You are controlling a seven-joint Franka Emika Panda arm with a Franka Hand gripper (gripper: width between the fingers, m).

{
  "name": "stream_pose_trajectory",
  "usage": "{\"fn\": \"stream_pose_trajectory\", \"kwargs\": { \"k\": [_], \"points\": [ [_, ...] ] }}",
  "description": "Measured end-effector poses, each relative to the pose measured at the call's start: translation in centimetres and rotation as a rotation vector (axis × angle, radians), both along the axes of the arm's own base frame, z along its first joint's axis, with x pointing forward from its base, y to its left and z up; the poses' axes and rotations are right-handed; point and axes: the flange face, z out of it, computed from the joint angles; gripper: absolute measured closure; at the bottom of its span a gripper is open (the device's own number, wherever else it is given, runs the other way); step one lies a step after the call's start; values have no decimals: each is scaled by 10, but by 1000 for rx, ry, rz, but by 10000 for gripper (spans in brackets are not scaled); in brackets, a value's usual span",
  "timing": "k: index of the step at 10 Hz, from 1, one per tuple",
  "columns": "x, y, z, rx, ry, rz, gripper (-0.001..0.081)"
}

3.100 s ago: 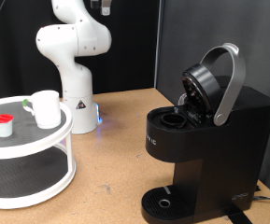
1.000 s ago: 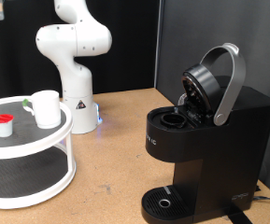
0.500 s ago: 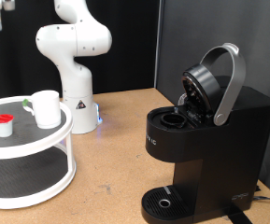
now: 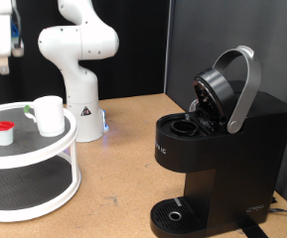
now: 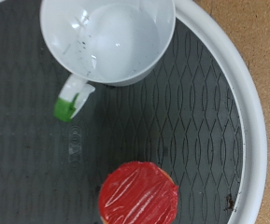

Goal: Make a cup of coffee with the keurig machine

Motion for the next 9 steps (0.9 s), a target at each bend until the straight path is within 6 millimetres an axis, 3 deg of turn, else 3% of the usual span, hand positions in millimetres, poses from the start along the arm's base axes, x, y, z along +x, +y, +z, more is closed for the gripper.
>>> {"fn": "stream_pose_trajectory", "kwargs": {
  "k": [3, 6, 9],
  "points": [
    [13, 3, -43, -49, 11, -46, 6],
    [10, -3, -46, -37, 0, 28, 6],
    [9, -5, -64, -41, -23, 31, 6]
  ]
}}
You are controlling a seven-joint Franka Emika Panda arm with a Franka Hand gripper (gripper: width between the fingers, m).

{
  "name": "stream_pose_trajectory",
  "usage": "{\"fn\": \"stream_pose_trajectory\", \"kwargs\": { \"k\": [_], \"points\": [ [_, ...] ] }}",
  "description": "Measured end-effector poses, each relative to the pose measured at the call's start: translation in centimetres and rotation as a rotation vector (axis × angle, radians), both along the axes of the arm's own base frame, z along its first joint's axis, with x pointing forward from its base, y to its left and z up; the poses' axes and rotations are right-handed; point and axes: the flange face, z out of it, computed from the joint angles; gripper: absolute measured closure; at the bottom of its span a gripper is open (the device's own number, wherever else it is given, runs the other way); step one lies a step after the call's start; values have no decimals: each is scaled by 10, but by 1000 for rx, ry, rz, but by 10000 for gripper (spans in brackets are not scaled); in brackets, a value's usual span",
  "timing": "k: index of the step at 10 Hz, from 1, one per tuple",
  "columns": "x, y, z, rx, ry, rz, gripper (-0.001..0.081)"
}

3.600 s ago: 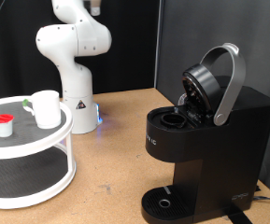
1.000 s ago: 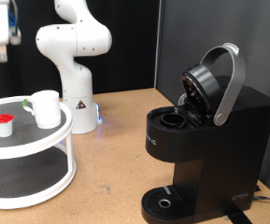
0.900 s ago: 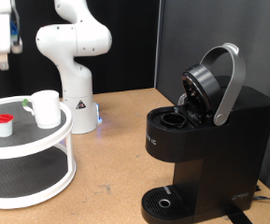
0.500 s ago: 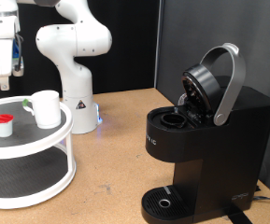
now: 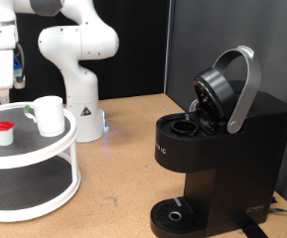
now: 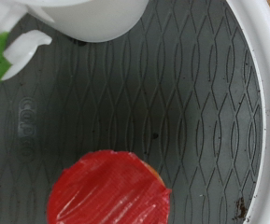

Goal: Make a cup of coffee with the keurig machine

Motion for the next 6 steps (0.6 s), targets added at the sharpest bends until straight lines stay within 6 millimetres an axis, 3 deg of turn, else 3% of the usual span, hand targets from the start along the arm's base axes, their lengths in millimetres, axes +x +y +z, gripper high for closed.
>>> {"fn": "stream_pose_trajectory", "kwargs": {
  "k": [6],
  "points": [
    [10, -2, -44, -11, 6, -4, 6]
  ]
}}
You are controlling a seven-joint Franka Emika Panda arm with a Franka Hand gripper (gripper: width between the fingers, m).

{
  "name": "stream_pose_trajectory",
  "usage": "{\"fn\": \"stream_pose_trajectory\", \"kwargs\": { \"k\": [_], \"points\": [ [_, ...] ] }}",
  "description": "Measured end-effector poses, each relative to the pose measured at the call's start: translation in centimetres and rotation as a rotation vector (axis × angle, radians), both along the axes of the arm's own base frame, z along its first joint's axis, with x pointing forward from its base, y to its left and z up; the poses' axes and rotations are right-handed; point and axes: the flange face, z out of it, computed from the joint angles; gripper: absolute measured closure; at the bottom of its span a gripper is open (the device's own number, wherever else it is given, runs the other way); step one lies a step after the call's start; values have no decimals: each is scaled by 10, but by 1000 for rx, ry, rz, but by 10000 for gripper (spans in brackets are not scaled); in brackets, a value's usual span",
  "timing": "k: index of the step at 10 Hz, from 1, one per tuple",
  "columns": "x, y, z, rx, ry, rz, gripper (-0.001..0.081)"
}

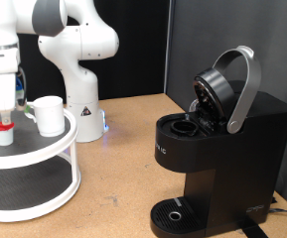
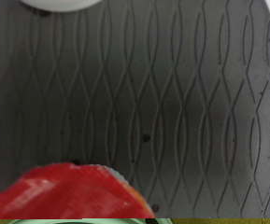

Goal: Make a cup of coffee with the keurig machine

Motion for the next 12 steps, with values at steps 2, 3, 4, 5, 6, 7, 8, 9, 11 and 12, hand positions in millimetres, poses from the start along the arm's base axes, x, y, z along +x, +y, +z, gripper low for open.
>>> {"fn": "stream_pose_trajectory", "kwargs": {
  "k": [2, 3, 4, 5, 6, 7, 8, 9, 11, 12],
  "points": [
    [3, -2, -13, -8, 3, -2, 6],
    [4, -2, -20, -10, 6, -2, 6],
    [4, -3, -26, -11, 9, -4, 6],
    [3, -4, -30, -10, 13, -4, 6],
    [2, -5, -33, -9, 15, -1, 6],
    [1, -5, -35, -7, 15, 0, 6],
    [0, -6, -36, -4, 15, 1, 6],
    [-1, -7, -36, 0, 14, 1, 6],
    [-3, -10, -37, 5, 14, 4, 6],
    [-3, -10, -37, 6, 14, 3, 35]
  ]
}}
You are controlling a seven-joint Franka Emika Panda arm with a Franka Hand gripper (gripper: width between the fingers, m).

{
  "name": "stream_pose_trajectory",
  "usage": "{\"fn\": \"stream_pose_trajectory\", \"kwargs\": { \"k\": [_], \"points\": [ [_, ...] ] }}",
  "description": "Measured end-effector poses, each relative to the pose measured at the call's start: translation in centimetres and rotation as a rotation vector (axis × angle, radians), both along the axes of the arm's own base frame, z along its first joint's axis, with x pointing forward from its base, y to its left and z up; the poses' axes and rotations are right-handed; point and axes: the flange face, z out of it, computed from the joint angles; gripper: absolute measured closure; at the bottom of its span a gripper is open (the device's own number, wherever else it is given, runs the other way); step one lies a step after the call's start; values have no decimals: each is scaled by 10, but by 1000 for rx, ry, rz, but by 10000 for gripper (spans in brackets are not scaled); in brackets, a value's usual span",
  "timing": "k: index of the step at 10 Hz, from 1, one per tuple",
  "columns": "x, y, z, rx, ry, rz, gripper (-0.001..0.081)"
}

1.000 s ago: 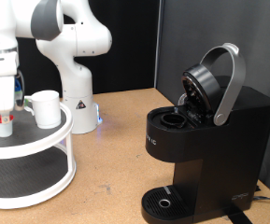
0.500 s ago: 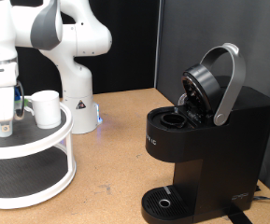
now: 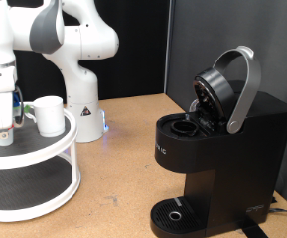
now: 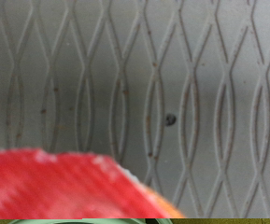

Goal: Make a cup of coffee with the keurig machine

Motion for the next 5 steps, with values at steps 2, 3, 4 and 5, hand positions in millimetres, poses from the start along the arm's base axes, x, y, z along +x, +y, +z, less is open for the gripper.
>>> {"fn": "stream_pose_trajectory", "kwargs": {
  "k": [2, 3, 4, 5],
  "points": [
    [0, 0, 0, 1, 0, -2, 229],
    [0, -1, 0, 0, 0, -2, 379],
    [0, -1, 0, 0, 0, -5, 379],
    [0, -2, 1, 2, 0, -8, 378]
  ]
}}
